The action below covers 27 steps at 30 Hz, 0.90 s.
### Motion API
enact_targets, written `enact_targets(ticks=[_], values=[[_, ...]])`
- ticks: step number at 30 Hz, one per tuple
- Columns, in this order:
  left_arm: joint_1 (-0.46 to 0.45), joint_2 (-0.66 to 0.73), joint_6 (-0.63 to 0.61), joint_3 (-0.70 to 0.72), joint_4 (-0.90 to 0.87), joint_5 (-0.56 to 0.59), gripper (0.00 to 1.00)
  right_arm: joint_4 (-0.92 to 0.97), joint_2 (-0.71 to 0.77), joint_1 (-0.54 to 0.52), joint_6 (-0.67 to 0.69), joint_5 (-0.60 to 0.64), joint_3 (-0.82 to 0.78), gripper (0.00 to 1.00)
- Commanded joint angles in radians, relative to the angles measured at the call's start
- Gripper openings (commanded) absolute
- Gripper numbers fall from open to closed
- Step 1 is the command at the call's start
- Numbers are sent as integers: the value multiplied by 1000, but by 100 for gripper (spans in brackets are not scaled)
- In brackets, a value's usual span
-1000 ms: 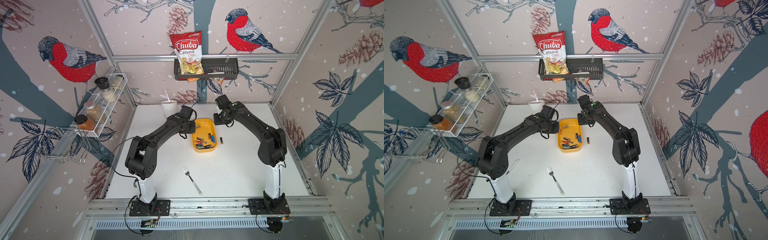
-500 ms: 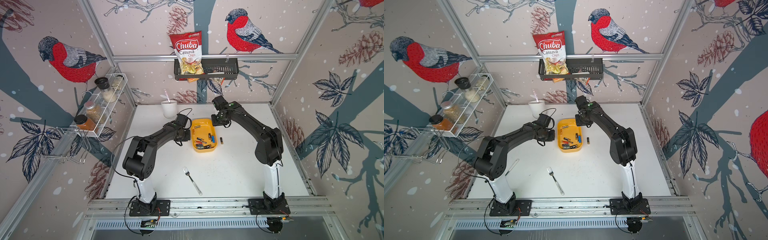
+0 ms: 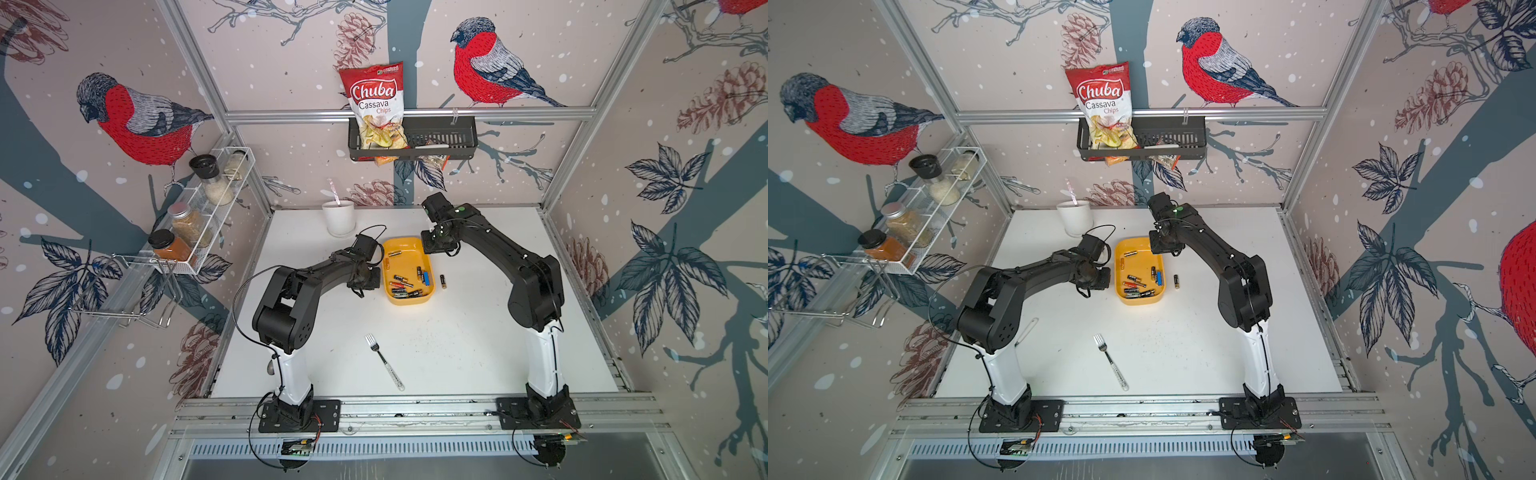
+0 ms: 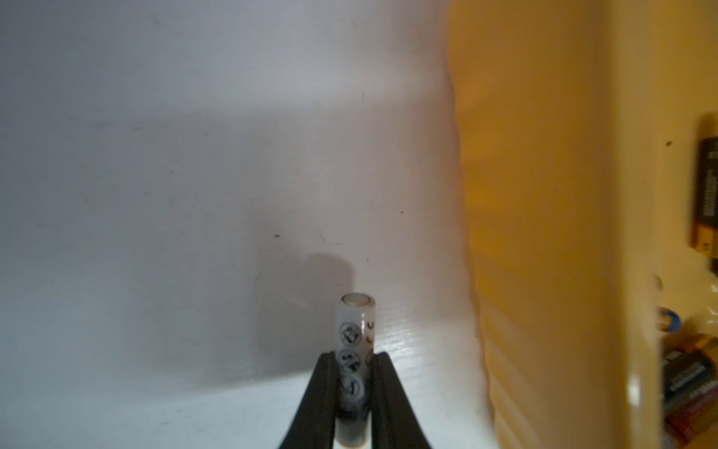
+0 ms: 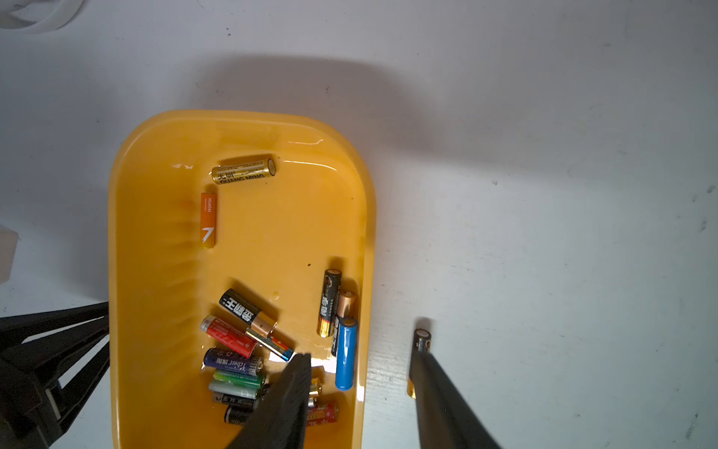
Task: Take the batteries out of the storage box
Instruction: Place the battery at the center of the board.
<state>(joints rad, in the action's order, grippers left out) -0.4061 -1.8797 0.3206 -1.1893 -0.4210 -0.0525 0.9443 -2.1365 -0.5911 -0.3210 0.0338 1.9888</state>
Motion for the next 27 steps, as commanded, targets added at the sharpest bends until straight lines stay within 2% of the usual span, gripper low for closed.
enact_targets(ticks=[1,27], values=[[3,-8,-18,3,26,-3,15,8,-7,-3,-12,11,8,49],[4,-13,-22,-24,5,-6,24,14,-16,-19,-6,15,26,50]])
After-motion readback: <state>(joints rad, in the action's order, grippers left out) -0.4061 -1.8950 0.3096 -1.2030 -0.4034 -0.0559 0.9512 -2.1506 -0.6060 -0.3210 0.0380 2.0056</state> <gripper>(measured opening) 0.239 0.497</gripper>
